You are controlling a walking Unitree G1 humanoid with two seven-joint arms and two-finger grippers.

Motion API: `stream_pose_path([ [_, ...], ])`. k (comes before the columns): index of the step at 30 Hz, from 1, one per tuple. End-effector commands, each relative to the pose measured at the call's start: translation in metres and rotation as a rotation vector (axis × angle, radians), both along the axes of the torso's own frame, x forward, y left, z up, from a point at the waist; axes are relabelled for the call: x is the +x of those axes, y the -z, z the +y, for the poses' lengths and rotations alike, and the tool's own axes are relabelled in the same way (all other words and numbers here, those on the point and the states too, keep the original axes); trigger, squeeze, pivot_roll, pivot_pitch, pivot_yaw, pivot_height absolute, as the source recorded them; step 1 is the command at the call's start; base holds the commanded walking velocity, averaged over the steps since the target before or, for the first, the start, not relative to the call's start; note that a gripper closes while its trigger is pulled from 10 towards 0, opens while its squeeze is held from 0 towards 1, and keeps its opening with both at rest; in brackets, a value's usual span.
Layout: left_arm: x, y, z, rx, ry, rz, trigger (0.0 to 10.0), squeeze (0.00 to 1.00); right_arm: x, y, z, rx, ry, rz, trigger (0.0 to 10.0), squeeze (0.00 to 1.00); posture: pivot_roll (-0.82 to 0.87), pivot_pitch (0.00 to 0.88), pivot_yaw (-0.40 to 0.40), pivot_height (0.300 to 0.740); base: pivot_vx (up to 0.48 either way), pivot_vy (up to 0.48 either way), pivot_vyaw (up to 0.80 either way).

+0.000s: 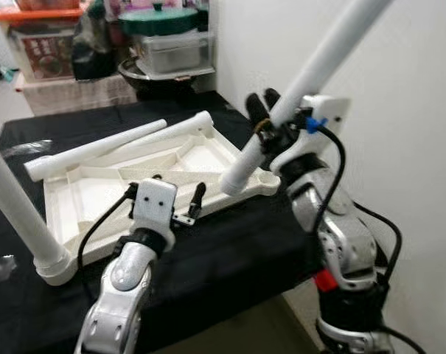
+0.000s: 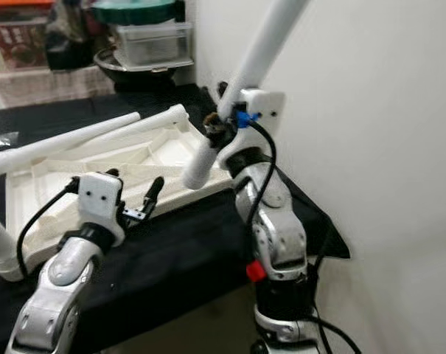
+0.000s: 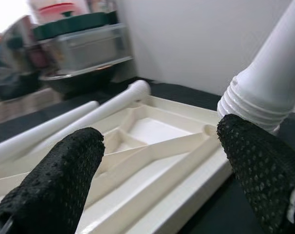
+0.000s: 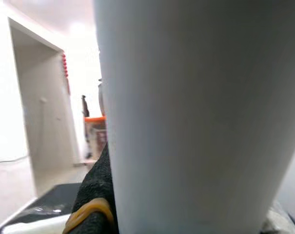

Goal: Building children table

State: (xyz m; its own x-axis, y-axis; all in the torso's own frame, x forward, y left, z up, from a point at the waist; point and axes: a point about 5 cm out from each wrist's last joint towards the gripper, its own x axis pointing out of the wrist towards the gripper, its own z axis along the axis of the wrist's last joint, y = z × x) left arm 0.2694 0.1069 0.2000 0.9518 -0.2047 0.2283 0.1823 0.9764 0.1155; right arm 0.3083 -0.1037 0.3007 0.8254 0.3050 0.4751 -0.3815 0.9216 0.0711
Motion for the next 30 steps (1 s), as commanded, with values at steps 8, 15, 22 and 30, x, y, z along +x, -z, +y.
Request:
stream_pose_path([
  [8, 0.002, -0.006, 0.003, -0.001, -0.02, -0.014, 10.0, 0.0, 0.006, -0.007, -0.003, 0.048, 0.027, -0.008, 10.0, 0.0, 0.03, 0.005, -0.038, 0.74, 0.0, -0.071, 0.6],
  [15, 0.005, -0.006, 0.008, 0.005, -0.039, 0.0, 10.0, 0.0, 0.012, -0.007, -0.013, 0.064, 0.07, 0.008, 10.0, 0.0, 0.03, 0.0, -0.041, 0.74, 0.147, -0.366, 0.0],
  [22, 0.005, -0.003, 0.01, 0.003, -0.05, 0.012, 10.0, 0.0, 0.013, -0.004, -0.015, 0.045, 0.075, 0.015, 10.0, 0.0, 0.03, 0.0, -0.042, 0.74, 0.276, -0.389, 0.0],
  [30, 0.006, -0.006, 0.017, -0.042, -0.1, 0.003, 10.0, 0.0, 0.015, 0.0, -0.015, 0.019, 0.078, 0.025, 10.0, 0.0, 0.03, 0.0, -0.043, 0.74, 0.077, -0.092, 0.0],
])
